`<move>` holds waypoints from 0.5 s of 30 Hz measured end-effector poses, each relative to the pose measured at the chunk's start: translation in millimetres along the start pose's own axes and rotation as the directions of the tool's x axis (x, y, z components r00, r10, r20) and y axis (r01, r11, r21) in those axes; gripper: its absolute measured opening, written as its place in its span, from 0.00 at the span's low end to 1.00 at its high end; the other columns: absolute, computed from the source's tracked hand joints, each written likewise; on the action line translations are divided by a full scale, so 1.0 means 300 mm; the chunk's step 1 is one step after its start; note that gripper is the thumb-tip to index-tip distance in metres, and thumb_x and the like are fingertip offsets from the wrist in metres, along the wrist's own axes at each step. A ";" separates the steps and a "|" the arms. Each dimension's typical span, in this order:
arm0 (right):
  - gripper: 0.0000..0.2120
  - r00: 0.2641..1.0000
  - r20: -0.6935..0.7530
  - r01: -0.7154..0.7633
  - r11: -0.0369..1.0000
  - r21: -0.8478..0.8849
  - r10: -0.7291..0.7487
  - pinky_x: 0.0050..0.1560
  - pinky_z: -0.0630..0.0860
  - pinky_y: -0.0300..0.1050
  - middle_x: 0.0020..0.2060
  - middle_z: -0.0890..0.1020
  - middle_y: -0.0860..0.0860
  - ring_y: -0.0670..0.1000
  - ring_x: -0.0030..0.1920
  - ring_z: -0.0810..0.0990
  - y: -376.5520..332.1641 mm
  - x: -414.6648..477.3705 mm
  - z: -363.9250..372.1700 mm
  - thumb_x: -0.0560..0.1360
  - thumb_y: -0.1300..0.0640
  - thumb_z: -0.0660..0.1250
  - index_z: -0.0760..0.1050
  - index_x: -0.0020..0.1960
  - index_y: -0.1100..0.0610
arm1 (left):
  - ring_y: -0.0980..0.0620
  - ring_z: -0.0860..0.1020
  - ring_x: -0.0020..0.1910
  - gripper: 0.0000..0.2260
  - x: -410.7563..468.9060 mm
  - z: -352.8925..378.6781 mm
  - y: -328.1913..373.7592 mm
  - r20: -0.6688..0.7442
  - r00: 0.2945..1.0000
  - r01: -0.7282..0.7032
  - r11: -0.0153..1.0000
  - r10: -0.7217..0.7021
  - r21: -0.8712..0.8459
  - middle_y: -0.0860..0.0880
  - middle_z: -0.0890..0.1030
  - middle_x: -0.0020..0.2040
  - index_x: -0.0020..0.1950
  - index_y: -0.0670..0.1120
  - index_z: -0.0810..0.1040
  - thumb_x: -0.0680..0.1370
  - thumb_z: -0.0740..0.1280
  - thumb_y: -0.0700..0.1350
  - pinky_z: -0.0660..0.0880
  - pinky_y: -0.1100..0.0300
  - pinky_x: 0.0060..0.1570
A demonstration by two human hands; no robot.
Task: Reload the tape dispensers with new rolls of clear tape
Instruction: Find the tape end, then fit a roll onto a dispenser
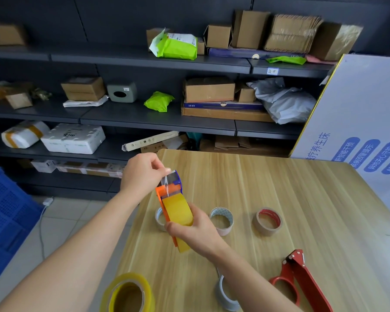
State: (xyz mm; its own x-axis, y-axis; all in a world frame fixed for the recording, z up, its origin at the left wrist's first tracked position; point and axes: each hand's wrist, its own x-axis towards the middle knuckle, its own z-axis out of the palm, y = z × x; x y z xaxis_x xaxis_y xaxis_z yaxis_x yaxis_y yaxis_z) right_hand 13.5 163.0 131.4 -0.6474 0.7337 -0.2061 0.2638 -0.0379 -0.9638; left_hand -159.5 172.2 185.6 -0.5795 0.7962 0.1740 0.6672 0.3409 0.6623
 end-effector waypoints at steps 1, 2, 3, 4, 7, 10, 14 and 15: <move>0.19 1.000 0.012 -0.004 1.000 -0.013 0.004 0.40 0.76 0.42 0.38 0.78 0.48 0.46 0.37 0.77 -0.003 0.000 -0.002 0.66 0.50 0.71 0.75 0.53 0.57 | 0.52 0.78 0.40 0.09 -0.001 0.001 0.004 0.010 0.999 -0.043 0.999 0.043 0.013 0.54 0.79 0.35 0.35 0.48 0.77 0.72 0.73 0.48 0.74 0.56 0.38; 0.19 1.000 0.023 -0.005 1.000 -0.017 0.005 0.40 0.76 0.43 0.38 0.78 0.49 0.47 0.37 0.77 -0.005 0.001 -0.004 0.65 0.51 0.71 0.75 0.53 0.57 | 0.52 0.78 0.40 0.09 -0.003 0.004 0.008 0.014 0.997 -0.083 0.996 0.082 0.025 0.54 0.79 0.35 0.35 0.49 0.76 0.72 0.72 0.49 0.75 0.54 0.39; 0.19 0.999 0.033 -0.004 1.000 -0.018 0.004 0.40 0.76 0.44 0.38 0.78 0.49 0.47 0.37 0.77 -0.007 0.003 -0.006 0.65 0.51 0.71 0.75 0.53 0.58 | 0.52 0.77 0.40 0.09 -0.005 0.006 0.013 0.012 0.993 -0.114 0.993 0.113 0.035 0.54 0.79 0.35 0.36 0.49 0.75 0.73 0.71 0.50 0.75 0.54 0.39; 0.19 0.999 0.043 -0.003 1.000 -0.021 0.004 0.40 0.75 0.44 0.38 0.78 0.49 0.48 0.37 0.77 -0.008 0.004 -0.010 0.64 0.51 0.71 0.75 0.52 0.59 | 0.51 0.77 0.39 0.09 -0.005 0.008 0.017 0.009 0.991 -0.134 0.990 0.134 0.043 0.53 0.78 0.35 0.36 0.49 0.74 0.73 0.71 0.50 0.75 0.54 0.38; 0.19 0.997 0.075 -0.006 1.000 -0.015 0.007 0.39 0.75 0.45 0.36 0.78 0.50 0.49 0.36 0.77 -0.001 0.003 -0.016 0.63 0.53 0.70 0.75 0.51 0.60 | 0.51 0.77 0.39 0.10 0.005 0.005 0.022 0.024 0.987 -0.161 0.986 0.160 0.052 0.53 0.78 0.35 0.36 0.50 0.72 0.74 0.70 0.50 0.74 0.54 0.36; 0.19 0.998 0.055 0.008 1.000 0.013 -0.009 0.39 0.74 0.46 0.36 0.78 0.52 0.50 0.36 0.76 0.011 -0.002 -0.013 0.62 0.54 0.70 0.75 0.50 0.61 | 0.51 0.77 0.40 0.09 0.016 0.000 0.025 0.057 0.986 -0.160 0.987 0.158 0.032 0.52 0.79 0.37 0.37 0.49 0.73 0.75 0.70 0.49 0.75 0.52 0.37; 0.19 0.999 0.041 0.022 0.999 0.032 -0.024 0.39 0.73 0.46 0.37 0.77 0.52 0.50 0.36 0.75 0.017 -0.009 -0.011 0.62 0.56 0.69 0.74 0.51 0.62 | 0.50 0.80 0.40 0.08 0.025 0.001 0.031 0.045 0.995 -0.082 0.995 0.084 -0.052 0.50 0.82 0.37 0.39 0.44 0.75 0.76 0.69 0.46 0.77 0.50 0.41; 0.20 0.999 0.044 0.027 0.999 0.030 -0.028 0.39 0.73 0.46 0.38 0.77 0.52 0.50 0.37 0.75 0.019 -0.013 -0.012 0.62 0.56 0.70 0.74 0.51 0.62 | 0.51 0.80 0.40 0.08 0.027 -0.001 0.028 0.048 0.997 -0.048 0.995 0.053 -0.090 0.51 0.83 0.37 0.40 0.42 0.75 0.76 0.68 0.44 0.78 0.50 0.42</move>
State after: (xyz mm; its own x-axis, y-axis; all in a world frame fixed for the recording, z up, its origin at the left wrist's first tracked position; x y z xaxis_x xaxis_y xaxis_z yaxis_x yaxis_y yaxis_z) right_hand 20.0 162.4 127.2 -0.6851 0.7042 -0.1862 0.2247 -0.0388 -0.9736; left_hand -158.8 181.3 192.9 -0.5203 0.8362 0.1736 0.6495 0.2555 0.7161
